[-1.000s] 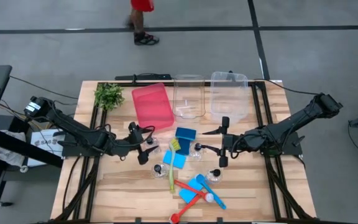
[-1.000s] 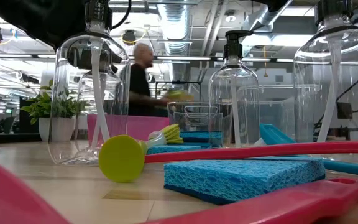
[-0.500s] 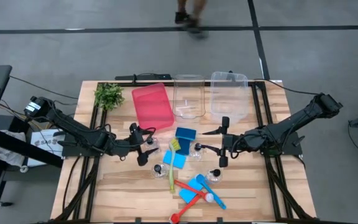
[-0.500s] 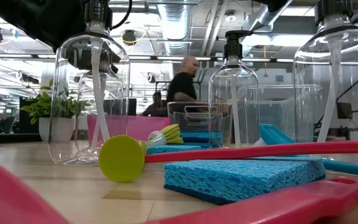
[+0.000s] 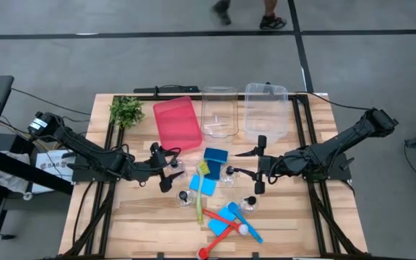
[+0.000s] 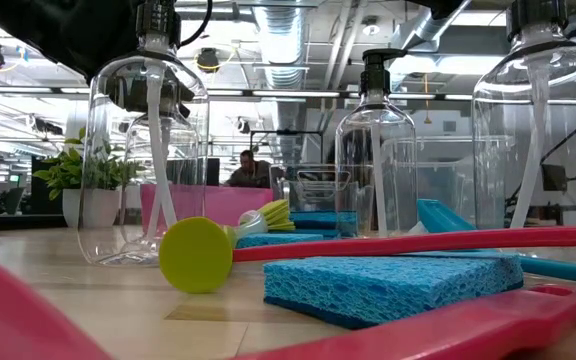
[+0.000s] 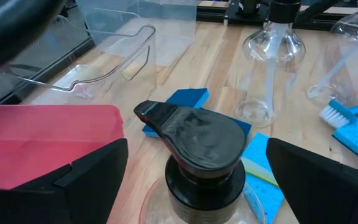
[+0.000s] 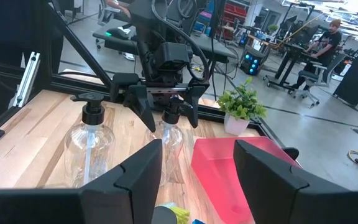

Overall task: Pick & Place Kitchen Sink Supplies
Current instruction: Put the transparent soap dispenser into the red bin

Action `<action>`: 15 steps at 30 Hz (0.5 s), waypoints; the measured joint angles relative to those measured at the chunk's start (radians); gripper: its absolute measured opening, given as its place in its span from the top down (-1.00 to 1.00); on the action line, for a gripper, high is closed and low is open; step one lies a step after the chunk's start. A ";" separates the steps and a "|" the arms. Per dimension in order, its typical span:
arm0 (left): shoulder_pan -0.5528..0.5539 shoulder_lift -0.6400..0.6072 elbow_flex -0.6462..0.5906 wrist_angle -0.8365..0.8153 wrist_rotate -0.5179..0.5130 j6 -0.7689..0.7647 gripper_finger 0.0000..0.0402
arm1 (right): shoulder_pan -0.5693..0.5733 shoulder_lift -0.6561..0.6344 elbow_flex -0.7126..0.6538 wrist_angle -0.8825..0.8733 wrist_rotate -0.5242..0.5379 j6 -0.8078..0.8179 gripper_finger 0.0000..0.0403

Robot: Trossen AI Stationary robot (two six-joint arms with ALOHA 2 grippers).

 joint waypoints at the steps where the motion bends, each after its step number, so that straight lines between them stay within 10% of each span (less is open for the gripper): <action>1: 0.000 0.000 0.000 0.000 0.000 0.000 -0.91 | 0.000 0.000 0.000 0.000 0.000 0.000 0.05; 15: 0.000 0.000 0.000 0.003 -0.011 0.000 -0.85 | 0.000 0.000 0.000 0.000 0.000 0.000 0.05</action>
